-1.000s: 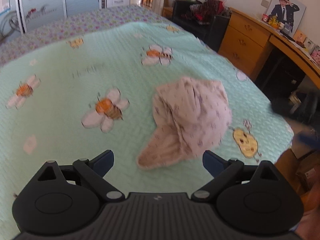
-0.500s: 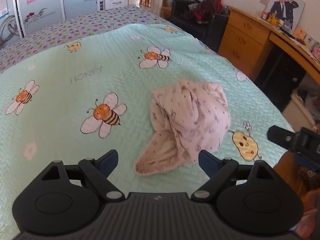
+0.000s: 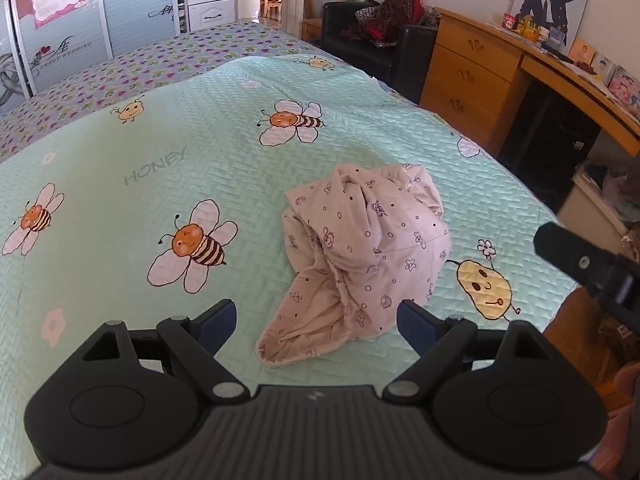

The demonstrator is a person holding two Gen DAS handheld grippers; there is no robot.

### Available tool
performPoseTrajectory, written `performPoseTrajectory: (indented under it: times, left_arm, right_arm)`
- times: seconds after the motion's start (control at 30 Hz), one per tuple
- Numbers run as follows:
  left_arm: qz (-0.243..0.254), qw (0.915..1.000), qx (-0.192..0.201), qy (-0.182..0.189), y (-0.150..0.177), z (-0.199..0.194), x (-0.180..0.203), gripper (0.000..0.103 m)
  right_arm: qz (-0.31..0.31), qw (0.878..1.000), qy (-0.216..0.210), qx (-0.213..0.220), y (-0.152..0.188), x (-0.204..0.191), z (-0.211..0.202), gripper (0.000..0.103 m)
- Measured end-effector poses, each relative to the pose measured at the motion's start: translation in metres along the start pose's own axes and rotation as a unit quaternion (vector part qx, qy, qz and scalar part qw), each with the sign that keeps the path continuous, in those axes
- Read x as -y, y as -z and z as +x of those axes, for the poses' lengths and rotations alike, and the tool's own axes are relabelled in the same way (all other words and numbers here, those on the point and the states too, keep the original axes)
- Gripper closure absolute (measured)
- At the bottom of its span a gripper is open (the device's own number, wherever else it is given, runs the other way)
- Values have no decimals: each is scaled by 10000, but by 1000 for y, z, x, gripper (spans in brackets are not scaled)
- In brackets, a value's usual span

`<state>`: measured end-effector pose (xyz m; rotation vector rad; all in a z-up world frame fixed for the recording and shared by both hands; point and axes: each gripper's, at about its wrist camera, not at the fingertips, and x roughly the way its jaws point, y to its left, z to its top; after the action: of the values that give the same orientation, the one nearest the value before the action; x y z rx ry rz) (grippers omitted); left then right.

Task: Fold clothes
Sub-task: 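Move both grippers toward the crumpled cream garment on the bed, then grasp the cream garment with the left gripper while the right gripper grasps another edge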

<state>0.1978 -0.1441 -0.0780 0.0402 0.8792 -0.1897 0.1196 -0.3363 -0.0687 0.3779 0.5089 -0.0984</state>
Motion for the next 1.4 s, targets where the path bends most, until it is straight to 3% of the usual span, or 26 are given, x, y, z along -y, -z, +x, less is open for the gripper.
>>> performPoseTrajectory:
  times: [0.27,0.57,1.13,1.4]
  left_arm:
    - [169,9992,-222,-279,-9,52,7,12]
    - [133,9982,-471,-344,-18,97,0,12]
    - [258,9985,-231,-427,-13,68,-10,12]
    - [192,9987,-293,-357,-16,77,-19,12]
  right_arm:
    - [-316,9989,182,-293,-2,7,54,4]
    - [-609,9959,304,-594,7,12,106,4]
    - [-658,9945,380,-726,0,-4,96,4]
    - [-875,9917,296,-892,5,-25,105,4]
